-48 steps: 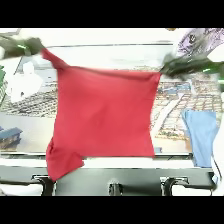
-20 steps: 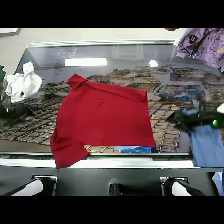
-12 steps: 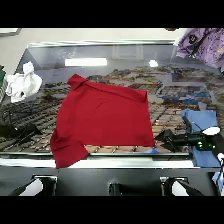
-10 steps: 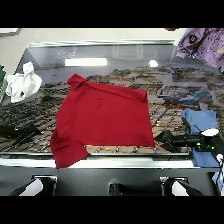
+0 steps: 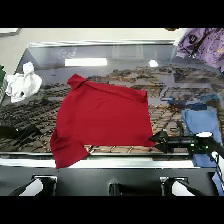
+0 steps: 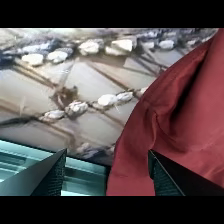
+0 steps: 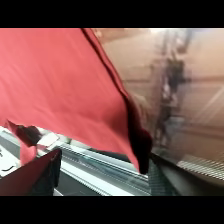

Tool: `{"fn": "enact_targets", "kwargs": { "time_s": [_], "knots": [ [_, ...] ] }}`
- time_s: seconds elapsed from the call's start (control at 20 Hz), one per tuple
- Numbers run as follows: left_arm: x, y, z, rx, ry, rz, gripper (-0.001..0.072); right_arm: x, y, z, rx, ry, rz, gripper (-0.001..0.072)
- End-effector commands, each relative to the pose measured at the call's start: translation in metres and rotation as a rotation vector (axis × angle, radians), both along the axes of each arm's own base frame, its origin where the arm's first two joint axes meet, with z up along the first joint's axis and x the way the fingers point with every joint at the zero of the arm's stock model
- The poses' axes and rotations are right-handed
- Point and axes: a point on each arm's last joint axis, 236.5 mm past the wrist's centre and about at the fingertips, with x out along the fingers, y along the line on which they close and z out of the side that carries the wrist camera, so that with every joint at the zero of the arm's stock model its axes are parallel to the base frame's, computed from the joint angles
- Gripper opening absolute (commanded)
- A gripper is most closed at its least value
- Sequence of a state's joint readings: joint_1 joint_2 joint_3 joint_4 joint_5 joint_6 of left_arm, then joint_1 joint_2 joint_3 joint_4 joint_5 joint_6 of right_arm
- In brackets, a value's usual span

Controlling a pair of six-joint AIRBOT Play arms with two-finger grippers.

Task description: Fold the clothes and pants, and hang the long-sleeved shirts on hangers.

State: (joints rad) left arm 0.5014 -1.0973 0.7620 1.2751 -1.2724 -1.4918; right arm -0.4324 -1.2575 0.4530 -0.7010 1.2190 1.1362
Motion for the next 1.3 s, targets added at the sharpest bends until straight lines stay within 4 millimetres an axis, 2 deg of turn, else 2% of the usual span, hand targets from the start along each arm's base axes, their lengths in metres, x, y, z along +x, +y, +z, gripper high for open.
{"fn": "enact_targets", "kwargs": {
  "time_s": [0.0,0.05,0.1,0.15,0.2,0.25,0.35,0.45,0.55,0.7,0.85,1.1,1.25],
  "knots": [
    [0.004,0.002,0.0,0.005,-0.014,0.012,0.0559,-0.003,0.015,-0.01,-0.015,0.004,0.06,0.0563],
    [0.002,-0.001,0.001,-0.013,0.003,0.053,0.0559,-0.004,0.021,-0.011,-0.02,-0.001,0.081,0.0455],
    [0.0,-0.003,0.001,-0.024,0.024,0.088,0.0559,-0.003,0.023,-0.011,-0.02,-0.006,0.085,0.019],
    [0.001,-0.005,0.001,-0.034,0.019,0.091,0.056,-0.001,0.024,-0.009,-0.013,-0.01,0.077,0.0037],
    [0.005,-0.009,0.002,-0.052,-0.005,0.078,0.0563,0.001,0.023,-0.006,-0.017,-0.023,0.075,0.0025],
    [0.011,-0.013,0.003,-0.083,-0.048,0.063,0.0599,0.004,0.022,-0.003,-0.024,-0.041,0.073,0.0025],
    [0.023,-0.02,0.003,-0.164,-0.151,0.071,0.0599,0.01,0.019,0.004,-0.044,-0.07,0.054,0.0025],
    [0.025,-0.019,-0.007,-0.204,-0.208,0.117,0.0599,0.011,0.02,0.011,-0.046,-0.08,0.042,0.0025],
    [0.024,-0.029,-0.015,-0.257,-0.243,0.108,0.0599,0.009,0.022,0.017,-0.037,-0.088,0.051,0.0026],
    [0.018,-0.04,-0.032,-0.298,-0.233,0.098,0.0599,0.01,0.022,0.021,-0.037,-0.094,0.047,0.0026],
    [0.029,-0.048,-0.033,-0.357,-0.27,0.097,0.0599,0.01,0.022,0.022,-0.034,-0.088,0.04,0.0026],
    [0.024,-0.056,-0.047,-0.392,-0.218,0.086,0.0598,0.012,0.021,0.021,-0.04,-0.092,0.031,0.0026],
    [0.023,-0.062,-0.051,-0.401,-0.201,0.071,0.0595,0.021,0.018,0.027,-0.049,-0.116,0.03,0.0026]
  ]
}}
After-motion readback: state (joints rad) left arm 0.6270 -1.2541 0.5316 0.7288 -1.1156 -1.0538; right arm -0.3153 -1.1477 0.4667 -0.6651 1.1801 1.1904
